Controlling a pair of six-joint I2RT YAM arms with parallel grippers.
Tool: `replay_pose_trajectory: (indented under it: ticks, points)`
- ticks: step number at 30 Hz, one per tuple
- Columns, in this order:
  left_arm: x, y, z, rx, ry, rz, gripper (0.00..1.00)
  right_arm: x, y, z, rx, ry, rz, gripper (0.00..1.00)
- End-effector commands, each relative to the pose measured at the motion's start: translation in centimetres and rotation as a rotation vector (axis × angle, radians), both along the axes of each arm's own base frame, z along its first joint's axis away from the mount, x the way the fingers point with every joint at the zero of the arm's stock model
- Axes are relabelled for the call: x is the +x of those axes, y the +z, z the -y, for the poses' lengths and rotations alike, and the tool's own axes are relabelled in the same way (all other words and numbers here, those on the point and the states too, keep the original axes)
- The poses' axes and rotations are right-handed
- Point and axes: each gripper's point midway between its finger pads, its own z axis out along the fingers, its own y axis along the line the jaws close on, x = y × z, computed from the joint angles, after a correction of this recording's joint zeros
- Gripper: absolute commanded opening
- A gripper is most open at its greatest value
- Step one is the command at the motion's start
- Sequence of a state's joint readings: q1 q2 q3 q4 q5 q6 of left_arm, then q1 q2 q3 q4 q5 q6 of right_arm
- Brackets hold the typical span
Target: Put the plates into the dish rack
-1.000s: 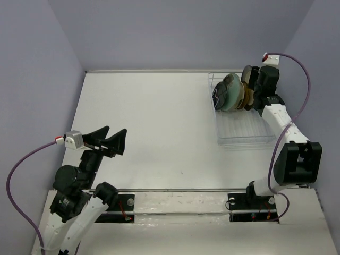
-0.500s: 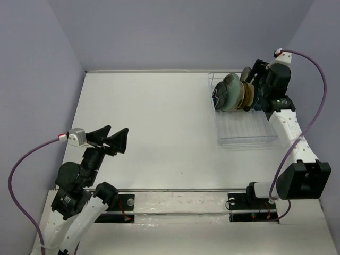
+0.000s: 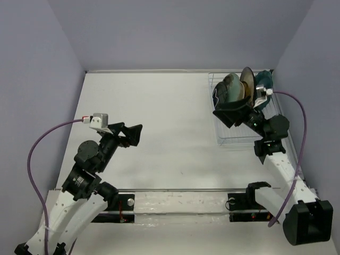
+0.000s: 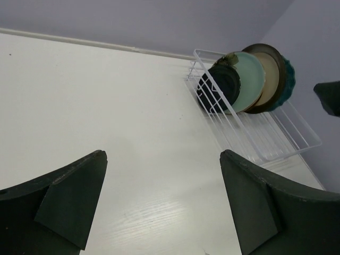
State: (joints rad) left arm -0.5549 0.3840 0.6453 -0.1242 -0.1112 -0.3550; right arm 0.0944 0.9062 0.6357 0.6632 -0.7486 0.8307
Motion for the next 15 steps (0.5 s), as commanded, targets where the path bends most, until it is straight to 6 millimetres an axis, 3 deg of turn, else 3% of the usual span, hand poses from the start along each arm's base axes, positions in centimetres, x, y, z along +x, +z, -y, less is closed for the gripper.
replay_pose_trajectory:
  ticks: [1, 5, 15]
  points:
    - [0.8, 2.4, 1.4, -0.024, -0.044, 0.040, 0.99, -6.0, -0.8, -2.0, 0.013, 0.273, 0.123, 1.00]
    - [1.4, 3.8, 1.9, -0.016, -0.051, 0.066, 0.99, -6.1, -2.8, -1.9, -0.020, 0.262, 0.135, 1.00]
    - [2.8, 4.7, 1.7, -0.015, -0.003, 0.113, 0.99, -5.3, -6.6, -1.9, -0.072, 0.229, 0.110, 1.00]
